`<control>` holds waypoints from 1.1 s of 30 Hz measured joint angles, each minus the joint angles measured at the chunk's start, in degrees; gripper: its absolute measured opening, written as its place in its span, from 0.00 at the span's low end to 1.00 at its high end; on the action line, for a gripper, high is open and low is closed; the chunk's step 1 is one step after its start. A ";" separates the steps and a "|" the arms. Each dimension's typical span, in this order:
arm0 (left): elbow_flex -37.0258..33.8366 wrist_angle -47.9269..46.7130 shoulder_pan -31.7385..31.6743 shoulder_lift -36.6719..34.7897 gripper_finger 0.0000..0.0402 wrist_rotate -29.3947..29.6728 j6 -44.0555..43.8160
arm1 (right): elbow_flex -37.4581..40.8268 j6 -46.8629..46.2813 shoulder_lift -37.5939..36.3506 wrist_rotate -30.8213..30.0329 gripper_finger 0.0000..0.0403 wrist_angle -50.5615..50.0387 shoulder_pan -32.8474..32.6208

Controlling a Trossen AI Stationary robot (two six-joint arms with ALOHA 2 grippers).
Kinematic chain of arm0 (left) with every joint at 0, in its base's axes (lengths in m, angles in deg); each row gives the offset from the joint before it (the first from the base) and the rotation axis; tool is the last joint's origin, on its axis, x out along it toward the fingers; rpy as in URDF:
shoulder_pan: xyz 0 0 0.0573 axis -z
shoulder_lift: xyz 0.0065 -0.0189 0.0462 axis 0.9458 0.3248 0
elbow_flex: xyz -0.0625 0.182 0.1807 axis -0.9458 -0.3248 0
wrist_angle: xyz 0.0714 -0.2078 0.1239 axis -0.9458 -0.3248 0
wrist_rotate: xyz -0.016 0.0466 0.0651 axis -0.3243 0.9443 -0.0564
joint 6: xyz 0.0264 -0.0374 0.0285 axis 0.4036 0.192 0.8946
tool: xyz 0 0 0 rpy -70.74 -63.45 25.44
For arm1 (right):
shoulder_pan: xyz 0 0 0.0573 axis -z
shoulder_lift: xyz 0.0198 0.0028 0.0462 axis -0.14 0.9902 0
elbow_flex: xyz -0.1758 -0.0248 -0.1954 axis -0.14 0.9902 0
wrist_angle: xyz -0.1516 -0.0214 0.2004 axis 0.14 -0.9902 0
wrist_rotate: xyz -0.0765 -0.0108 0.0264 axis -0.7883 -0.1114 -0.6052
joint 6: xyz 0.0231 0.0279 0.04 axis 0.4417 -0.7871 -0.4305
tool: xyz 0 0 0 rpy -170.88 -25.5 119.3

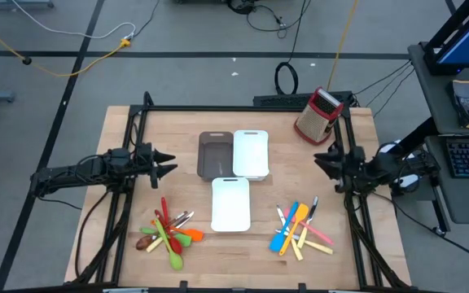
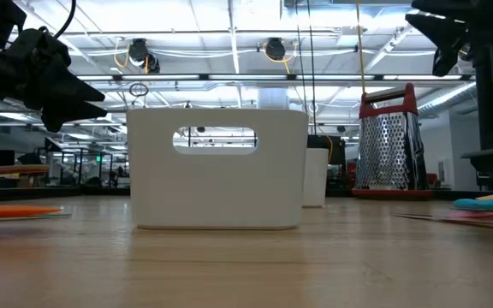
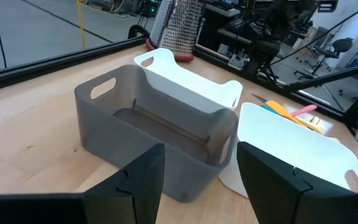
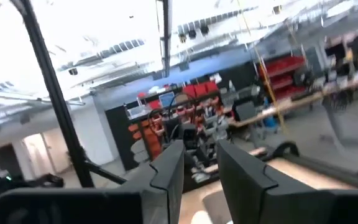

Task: Pick & Place Kitchen Items
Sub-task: Put the pink spatula into the top white bin

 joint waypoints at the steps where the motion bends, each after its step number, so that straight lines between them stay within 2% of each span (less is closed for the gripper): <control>1: 0.00 0.00 0.00 -0.01 0.52 0.04 -0.50 | 0.00 -1.68 0.58 -0.16 0.22 0.00 0.00; 4: 0.02 -0.02 0.00 0.02 0.52 0.02 -0.64 | 0.00 -4.94 3.18 -1.33 0.22 0.18 0.00; 8: -0.01 -0.02 0.00 0.02 0.52 0.02 -0.66 | 0.00 -4.01 9.50 -1.08 0.22 2.73 -0.02; 14: 0.00 -0.02 -0.02 -0.01 0.52 0.02 -0.57 | -4.29 -6.77 21.95 5.35 0.21 3.44 -0.15; 18: 0.01 -0.02 -0.01 0.00 0.52 0.02 -0.53 | -9.91 -7.47 30.59 10.22 0.14 1.83 -0.15; 23: 0.02 -0.05 -0.01 0.00 0.52 0.02 0.16 | -19.32 -8.72 39.07 14.22 0.01 -10.93 -0.17; 28: 0.00 -0.07 0.00 0.00 0.52 0.00 0.26 | -28.57 -15.89 46.14 14.04 0.01 -29.49 -0.15; 33: 0.01 -0.13 0.00 0.01 0.52 -0.04 4.24 | -34.03 -27.35 50.95 19.37 0.01 -43.74 -0.15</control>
